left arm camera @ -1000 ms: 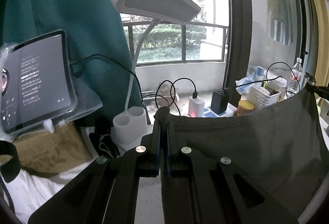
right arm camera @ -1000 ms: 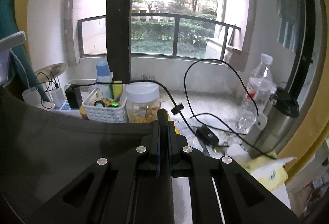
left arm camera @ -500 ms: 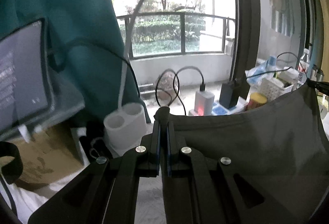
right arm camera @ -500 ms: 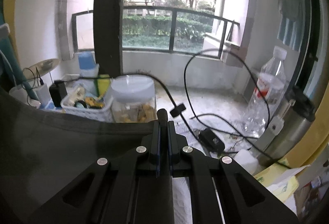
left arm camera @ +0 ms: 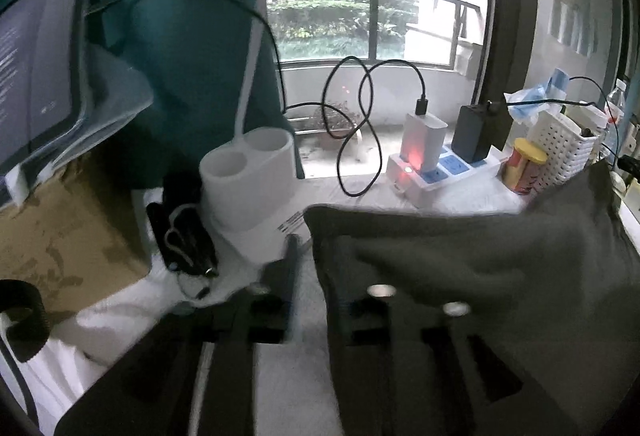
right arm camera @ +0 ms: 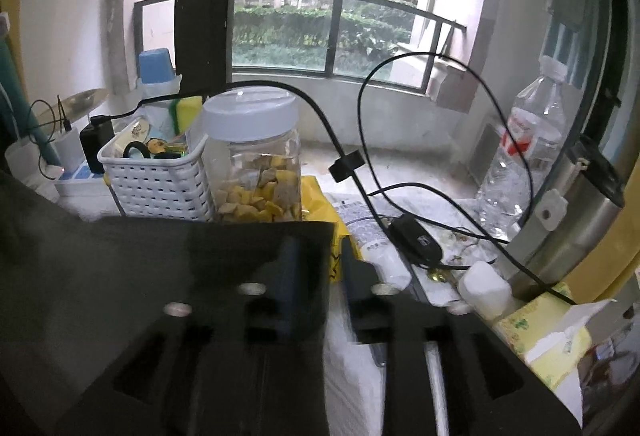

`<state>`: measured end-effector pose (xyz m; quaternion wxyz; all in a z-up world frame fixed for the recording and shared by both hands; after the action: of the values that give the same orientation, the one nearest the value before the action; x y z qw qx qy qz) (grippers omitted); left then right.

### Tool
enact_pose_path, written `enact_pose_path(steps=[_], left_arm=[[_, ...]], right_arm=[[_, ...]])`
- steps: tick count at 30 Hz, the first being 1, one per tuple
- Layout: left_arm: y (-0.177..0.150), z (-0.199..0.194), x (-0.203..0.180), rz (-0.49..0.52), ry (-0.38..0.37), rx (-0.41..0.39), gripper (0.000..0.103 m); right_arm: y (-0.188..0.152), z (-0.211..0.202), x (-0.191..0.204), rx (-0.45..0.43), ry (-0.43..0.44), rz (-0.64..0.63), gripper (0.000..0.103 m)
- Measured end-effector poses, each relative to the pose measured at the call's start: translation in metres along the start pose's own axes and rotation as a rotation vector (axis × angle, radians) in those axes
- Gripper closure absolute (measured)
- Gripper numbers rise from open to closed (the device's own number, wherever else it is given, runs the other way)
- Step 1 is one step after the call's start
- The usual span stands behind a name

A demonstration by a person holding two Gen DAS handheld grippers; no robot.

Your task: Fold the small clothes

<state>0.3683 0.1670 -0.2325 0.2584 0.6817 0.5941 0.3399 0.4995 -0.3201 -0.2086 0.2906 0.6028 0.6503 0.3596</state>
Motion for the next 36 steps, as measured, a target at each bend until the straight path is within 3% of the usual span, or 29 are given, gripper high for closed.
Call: enact_pose_path(steps=[1, 2, 3, 8, 21, 30, 36], left_arm=[[-0.002, -0.002, 0.002, -0.011, 0.008, -0.008, 0.051], [-0.004, -0.006, 0.005, -0.022, 0.022, -0.019, 0.041], [-0.006, -0.009, 0.007, -0.031, 0.040, -0.027, 0.039], [-0.016, -0.024, 0.009, -0.063, 0.017, -0.019, 0.039], [-0.054, -0.077, -0.030, -0.088, -0.067, -0.008, 0.040], [-0.092, -0.103, -0.057, -0.088, -0.121, 0.027, 0.039], [-0.115, -0.122, -0.054, -0.095, -0.112, 0.042, 0.039]], right_arm=[[-0.001, -0.004, -0.002, 0.000, 0.000, 0.004, 0.065], [-0.001, -0.005, -0.004, 0.001, -0.001, 0.006, 0.065], [-0.003, -0.008, -0.006, 0.001, -0.003, 0.008, 0.065], [-0.015, -0.028, -0.014, 0.011, -0.009, 0.026, 0.065], [-0.066, -0.080, -0.036, 0.044, -0.017, 0.093, 0.065], [-0.122, -0.116, -0.065, 0.097, -0.042, 0.169, 0.065], [-0.155, -0.137, -0.075, 0.127, -0.045, 0.214, 0.065]])
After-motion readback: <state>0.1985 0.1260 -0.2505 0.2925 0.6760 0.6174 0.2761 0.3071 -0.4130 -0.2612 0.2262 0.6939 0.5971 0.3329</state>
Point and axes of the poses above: each gripper's, at about its wrist camera, not at the fingertips, and z roughly the way its jaws point, x to its left, y to its top, the point moved 7 cm from there along z, roughly the way its jaws point, and after that the axes turned 12 degrees about z, right-handed, at the moved point
